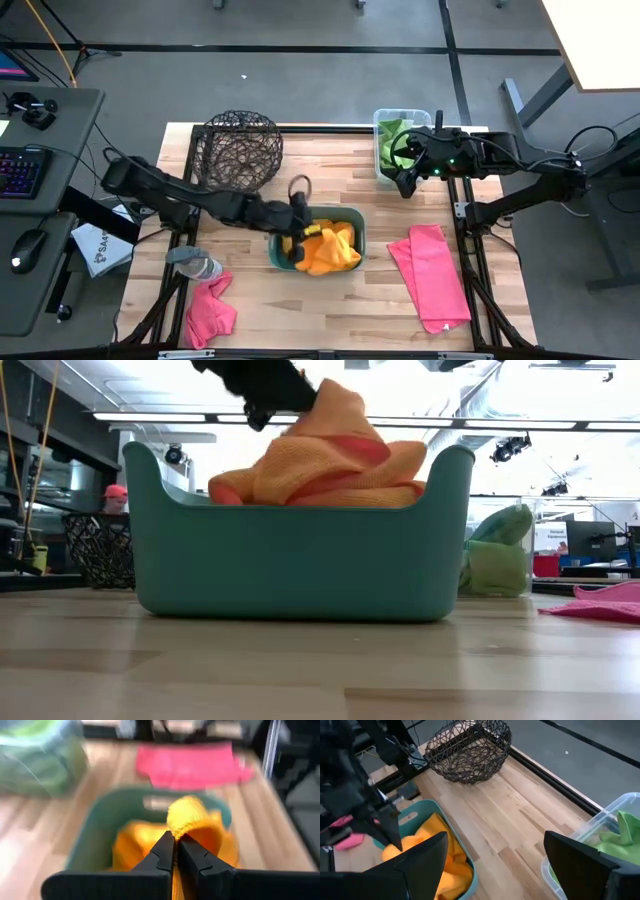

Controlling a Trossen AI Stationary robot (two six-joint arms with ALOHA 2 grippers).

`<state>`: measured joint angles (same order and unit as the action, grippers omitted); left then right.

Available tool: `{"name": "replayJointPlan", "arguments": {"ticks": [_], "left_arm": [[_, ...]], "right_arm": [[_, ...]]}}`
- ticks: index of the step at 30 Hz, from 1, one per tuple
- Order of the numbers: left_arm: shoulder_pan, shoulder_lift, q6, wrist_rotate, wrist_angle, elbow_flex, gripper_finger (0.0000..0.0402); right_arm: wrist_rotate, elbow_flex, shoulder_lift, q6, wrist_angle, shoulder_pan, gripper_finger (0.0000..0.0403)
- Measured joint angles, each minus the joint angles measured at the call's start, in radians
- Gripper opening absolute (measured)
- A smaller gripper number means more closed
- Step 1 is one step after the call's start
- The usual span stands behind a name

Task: Sort microfiber towel by color & place in baskets
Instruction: Put the yellow microfiber cloth into the blue bin

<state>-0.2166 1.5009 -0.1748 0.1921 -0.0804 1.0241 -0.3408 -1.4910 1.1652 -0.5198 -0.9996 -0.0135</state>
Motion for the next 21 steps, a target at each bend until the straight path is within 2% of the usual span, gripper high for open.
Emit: {"name": "replayJointPlan", "arguments": {"ticks": [4,11,17,21], "left_arm": [[0.001,0.077,0.034,0.004,-0.057,0.013,0.0000],[0.031,0.172,0.057,-0.020,-0.077,0.011,0.0008],[0.064,0.140,0.102,-0.061,-0.117,0.012,0.0073],[0.084,0.082,0.104,-0.058,-0.245,0.056,0.0135]], "right_arm": [[0.005,0.000,0.000,-0.020,-0.001,0.000,0.0325],[0.100,0.000,0.001,-0.107,-0.008,0.000,0.0325],[0.161,0.000,0.020,-0.157,-0.012,0.000,0.0325],[0.201,0.000,0.047,-0.156,-0.013,0.000,0.0325]]}}
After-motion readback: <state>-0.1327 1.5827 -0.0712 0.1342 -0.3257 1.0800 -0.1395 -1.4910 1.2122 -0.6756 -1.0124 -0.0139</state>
